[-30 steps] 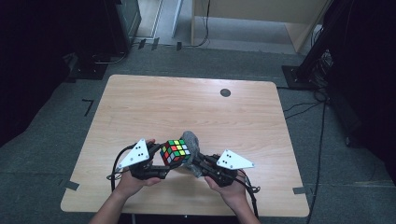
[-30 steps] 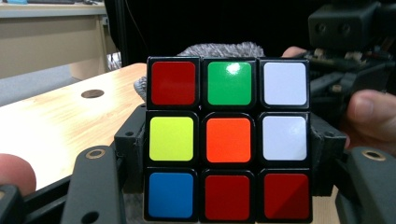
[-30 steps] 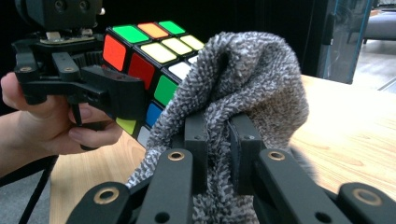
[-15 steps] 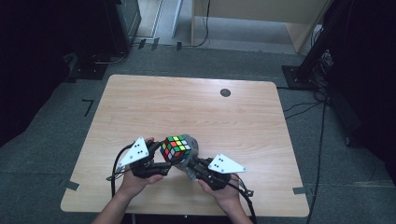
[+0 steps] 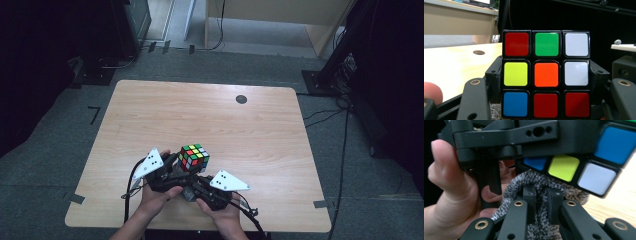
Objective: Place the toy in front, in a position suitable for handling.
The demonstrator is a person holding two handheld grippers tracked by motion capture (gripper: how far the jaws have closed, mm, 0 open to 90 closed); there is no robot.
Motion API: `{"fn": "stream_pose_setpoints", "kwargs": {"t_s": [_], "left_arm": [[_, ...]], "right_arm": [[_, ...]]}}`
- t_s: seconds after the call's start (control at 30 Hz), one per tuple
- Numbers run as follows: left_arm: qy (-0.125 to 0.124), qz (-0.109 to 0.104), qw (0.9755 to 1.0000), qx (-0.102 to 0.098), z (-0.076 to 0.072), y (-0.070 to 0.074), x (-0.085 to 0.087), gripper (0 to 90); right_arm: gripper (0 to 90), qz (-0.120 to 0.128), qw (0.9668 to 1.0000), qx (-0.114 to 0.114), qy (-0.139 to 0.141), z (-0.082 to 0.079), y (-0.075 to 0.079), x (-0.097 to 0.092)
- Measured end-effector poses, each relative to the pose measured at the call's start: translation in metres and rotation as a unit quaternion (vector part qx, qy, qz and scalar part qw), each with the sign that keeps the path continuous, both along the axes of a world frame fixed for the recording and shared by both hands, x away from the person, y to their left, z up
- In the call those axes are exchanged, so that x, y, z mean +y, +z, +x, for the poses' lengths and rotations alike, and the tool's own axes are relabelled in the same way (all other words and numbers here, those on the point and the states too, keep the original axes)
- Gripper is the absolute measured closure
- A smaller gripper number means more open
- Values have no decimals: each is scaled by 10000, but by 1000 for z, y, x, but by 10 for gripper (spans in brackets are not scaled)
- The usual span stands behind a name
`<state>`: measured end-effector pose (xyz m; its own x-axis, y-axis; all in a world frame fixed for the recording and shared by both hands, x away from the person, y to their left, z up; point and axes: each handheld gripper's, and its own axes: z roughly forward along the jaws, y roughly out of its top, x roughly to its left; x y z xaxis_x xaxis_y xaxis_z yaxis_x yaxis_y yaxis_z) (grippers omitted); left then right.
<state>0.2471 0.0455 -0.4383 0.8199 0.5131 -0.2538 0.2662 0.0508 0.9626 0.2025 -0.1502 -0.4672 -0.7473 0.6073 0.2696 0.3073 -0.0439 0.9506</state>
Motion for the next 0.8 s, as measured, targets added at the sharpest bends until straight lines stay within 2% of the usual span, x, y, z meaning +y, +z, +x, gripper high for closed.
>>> {"fn": "stream_pose_setpoints", "kwargs": {"t_s": [0.07,0.13,0.17,0.2,0.27,0.33,0.43,0.53,0.6,0.67,0.73,0.8], "left_arm": [[109,-61,9999,-45,1,1,4,342],[144,-93,9998,-47,2,2,6,342],[205,-171,9996,-17,3,3,9,342],[232,-153,9996,-24,4,2,8,342],[228,-130,9997,-1,3,-1,5,342],[205,-12,9998,11,4,-4,1,342],[240,-61,9997,16,4,-4,3,342],[264,-155,9995,2,4,-1,6,342],[267,-136,9996,16,3,-2,1,342],[218,-66,9997,-16,0,-3,-3,342],[202,30,9998,-79,-2,-4,-6,341],[217,-43,9997,-116,-1,-3,-3,342]], "right_arm": [[818,-5,10000,37,-35,2,0,-6],[820,-7,9997,84,-223,5,0,-17],[820,54,9992,115,-378,7,-1,-21],[820,95,9988,161,-447,7,-2,-22],[818,110,9990,205,-379,7,-3,-17],[817,99,9997,171,-148,3,-2,-8],[818,-24,9999,140,-60,2,2,-6],[819,-80,9992,212,-344,7,1,-18],[818,57,9976,349,-595,10,-2,-23],[816,28,9982,341,-501,7,-2,-17],[815,13,9997,181,-186,2,-1,-8],[816,-152,9997,80,-168,0,4,-6]]}}
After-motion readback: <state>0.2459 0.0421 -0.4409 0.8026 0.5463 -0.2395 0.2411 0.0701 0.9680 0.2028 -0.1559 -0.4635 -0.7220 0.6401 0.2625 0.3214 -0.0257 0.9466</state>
